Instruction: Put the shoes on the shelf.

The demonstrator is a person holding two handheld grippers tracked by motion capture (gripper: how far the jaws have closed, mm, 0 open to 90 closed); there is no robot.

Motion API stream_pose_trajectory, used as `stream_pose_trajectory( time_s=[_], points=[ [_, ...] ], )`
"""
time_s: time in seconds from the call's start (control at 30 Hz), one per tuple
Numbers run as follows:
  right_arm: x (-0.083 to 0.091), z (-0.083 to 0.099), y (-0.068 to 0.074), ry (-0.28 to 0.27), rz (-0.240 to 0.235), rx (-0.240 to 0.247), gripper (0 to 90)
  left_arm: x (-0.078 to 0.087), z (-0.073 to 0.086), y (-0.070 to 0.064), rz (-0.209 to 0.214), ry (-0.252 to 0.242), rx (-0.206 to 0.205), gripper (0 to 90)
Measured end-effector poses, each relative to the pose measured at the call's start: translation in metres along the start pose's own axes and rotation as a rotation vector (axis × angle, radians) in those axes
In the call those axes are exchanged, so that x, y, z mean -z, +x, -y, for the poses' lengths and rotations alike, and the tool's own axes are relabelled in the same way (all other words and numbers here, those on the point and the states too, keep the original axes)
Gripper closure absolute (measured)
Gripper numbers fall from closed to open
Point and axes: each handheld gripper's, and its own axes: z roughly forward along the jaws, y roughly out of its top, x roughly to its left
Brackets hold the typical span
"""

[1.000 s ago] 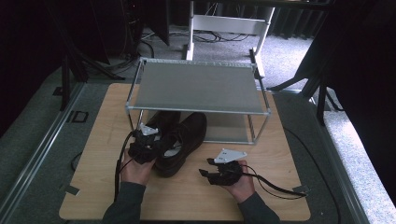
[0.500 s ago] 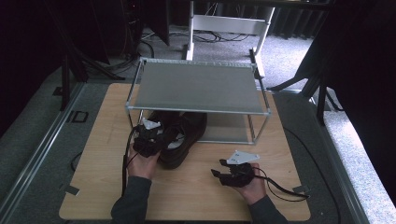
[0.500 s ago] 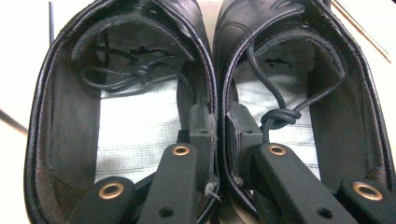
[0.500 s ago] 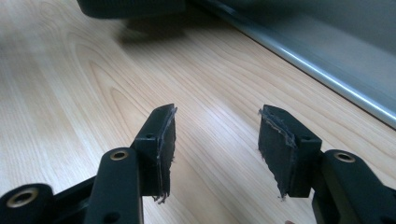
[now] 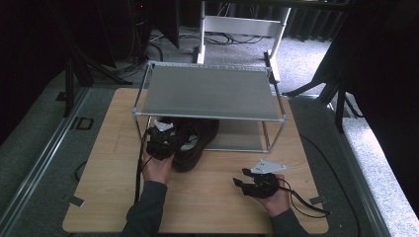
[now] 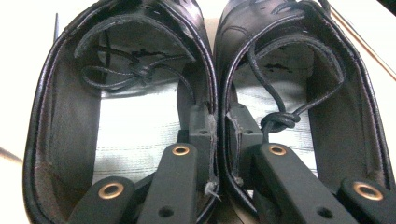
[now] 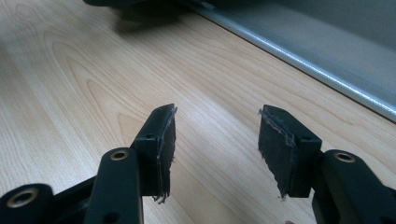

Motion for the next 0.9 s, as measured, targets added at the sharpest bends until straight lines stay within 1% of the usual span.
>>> stream_pose_trajectory(
  time_s=[0.1,0.37,0.5,0.73,0.9],
  points=[
    [0.000,0.000,0.000,0.002,0.003,0.001,45.6,-0.003,-0.001,0.001,-0.010,-0.018,0.014,82.7],
    [-0.002,0.001,0.000,0.007,0.004,0.006,45.6,-0.011,-0.003,0.003,-0.039,-0.049,0.026,82.7],
    [-0.001,0.001,0.000,0.008,0.006,0.005,45.7,-0.016,-0.003,0.003,-0.045,-0.056,0.032,82.7],
    [-0.002,0.001,-0.001,0.010,0.005,0.005,45.7,-0.024,-0.003,-0.001,-0.041,-0.066,0.036,82.6],
    [-0.002,0.001,-0.001,0.014,0.009,0.008,45.7,-0.027,-0.003,-0.003,-0.045,-0.077,0.042,82.7]
  ],
)
